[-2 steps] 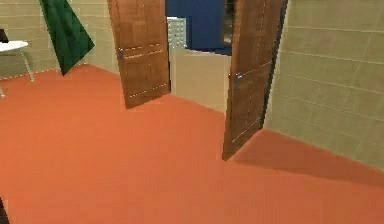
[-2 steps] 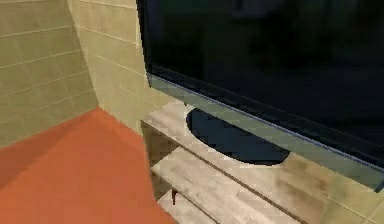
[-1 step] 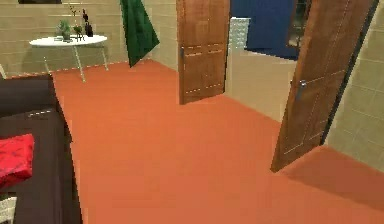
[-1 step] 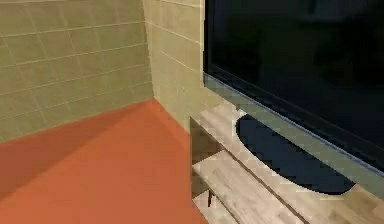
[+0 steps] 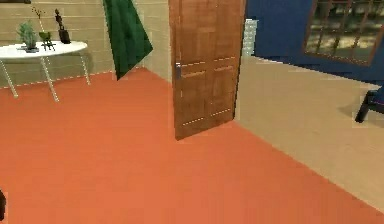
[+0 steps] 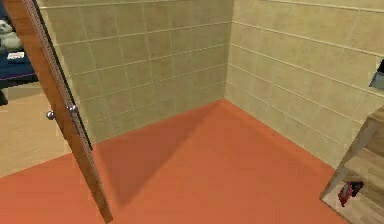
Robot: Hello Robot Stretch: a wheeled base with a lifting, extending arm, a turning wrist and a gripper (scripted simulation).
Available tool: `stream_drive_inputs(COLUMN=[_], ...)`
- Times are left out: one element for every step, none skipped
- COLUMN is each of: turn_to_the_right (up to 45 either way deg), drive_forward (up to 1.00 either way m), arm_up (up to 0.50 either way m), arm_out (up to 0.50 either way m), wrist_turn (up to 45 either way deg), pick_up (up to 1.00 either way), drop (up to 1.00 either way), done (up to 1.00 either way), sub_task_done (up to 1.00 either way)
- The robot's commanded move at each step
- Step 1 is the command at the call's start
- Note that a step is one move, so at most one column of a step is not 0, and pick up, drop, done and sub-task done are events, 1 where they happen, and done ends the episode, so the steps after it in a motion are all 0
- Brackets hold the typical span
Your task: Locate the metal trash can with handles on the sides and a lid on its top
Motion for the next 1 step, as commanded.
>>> stream_drive_inputs(turn_to_the_right=[-3.0], drive_forward=[0.0], arm_up=[0.0], arm_out=[0.0], wrist_turn=[0.0], pick_up=[0.0], drop=[0.0], done=[0.0], sub_task_done=[0.0])
